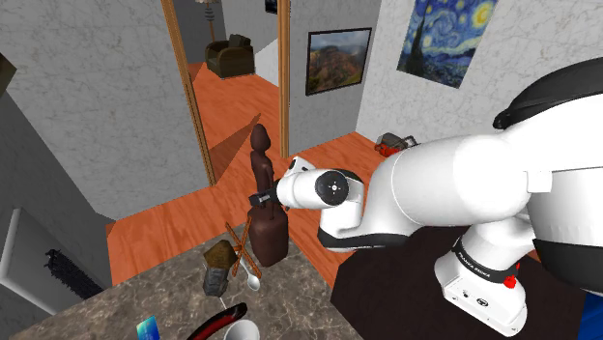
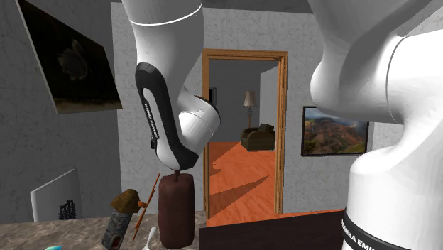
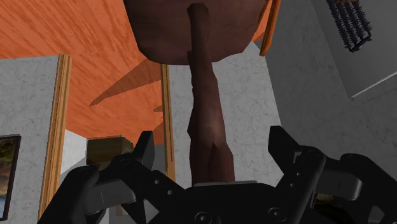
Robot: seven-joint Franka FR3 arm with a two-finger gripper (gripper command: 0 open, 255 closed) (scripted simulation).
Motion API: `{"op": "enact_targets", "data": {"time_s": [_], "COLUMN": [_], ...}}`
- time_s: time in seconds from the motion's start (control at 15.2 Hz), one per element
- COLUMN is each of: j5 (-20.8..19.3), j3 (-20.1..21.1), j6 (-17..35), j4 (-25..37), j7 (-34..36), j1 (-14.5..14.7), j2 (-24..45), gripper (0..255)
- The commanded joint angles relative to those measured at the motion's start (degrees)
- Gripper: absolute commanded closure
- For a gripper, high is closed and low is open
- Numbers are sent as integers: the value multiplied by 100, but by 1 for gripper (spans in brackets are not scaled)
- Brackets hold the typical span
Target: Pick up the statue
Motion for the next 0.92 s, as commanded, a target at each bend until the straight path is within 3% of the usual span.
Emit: {"op": "enact_targets", "data": {"time_s": [0.0,0.33,0.4,0.86], "j5": [28,82,88,90], "j3": [158,431,423,426], "j6": [102,265,265,268], "j4": [48,130,114,113], "j7": [78,218,220,222], "j1": [-139,-350,-328,-329], "j2": [-129,-361,-358,-361], "gripper": [0,0,255,255]}}
